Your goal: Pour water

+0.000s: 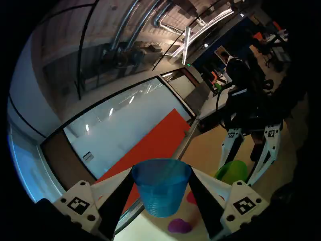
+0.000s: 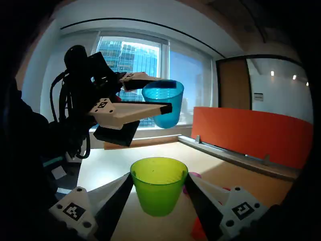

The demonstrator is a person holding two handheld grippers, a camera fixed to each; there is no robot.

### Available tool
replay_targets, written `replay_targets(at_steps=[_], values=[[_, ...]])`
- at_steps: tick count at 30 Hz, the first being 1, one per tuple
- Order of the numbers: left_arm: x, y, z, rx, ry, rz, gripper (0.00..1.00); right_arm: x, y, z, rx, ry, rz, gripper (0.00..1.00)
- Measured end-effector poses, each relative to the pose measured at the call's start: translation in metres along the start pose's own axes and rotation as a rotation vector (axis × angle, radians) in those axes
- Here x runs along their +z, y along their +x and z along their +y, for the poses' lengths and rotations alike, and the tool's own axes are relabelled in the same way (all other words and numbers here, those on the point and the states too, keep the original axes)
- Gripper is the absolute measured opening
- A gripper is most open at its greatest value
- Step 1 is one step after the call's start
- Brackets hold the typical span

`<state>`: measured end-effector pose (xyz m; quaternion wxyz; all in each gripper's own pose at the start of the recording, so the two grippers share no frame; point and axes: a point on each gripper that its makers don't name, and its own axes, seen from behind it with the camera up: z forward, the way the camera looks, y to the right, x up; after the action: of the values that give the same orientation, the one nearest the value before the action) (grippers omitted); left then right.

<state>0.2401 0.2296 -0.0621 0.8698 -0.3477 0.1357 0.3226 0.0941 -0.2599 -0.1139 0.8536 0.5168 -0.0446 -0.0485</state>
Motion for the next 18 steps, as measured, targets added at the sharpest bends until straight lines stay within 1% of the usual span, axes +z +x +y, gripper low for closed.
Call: replay_targets(at_steps=[7,18], values=[[0.0003,0.0055,-0.0017,0.073,0.008,-0.005,0.88,0.0023,-0.0001,-0.0017,-0.001,0.005,-0.001,0.91],[0.0023,0.0108,-0.0038,0.168,0.016,-0.016,0.88,0.0076,-0.0005,-0.0063,-0.006,0.016,-0.003,0.91]])
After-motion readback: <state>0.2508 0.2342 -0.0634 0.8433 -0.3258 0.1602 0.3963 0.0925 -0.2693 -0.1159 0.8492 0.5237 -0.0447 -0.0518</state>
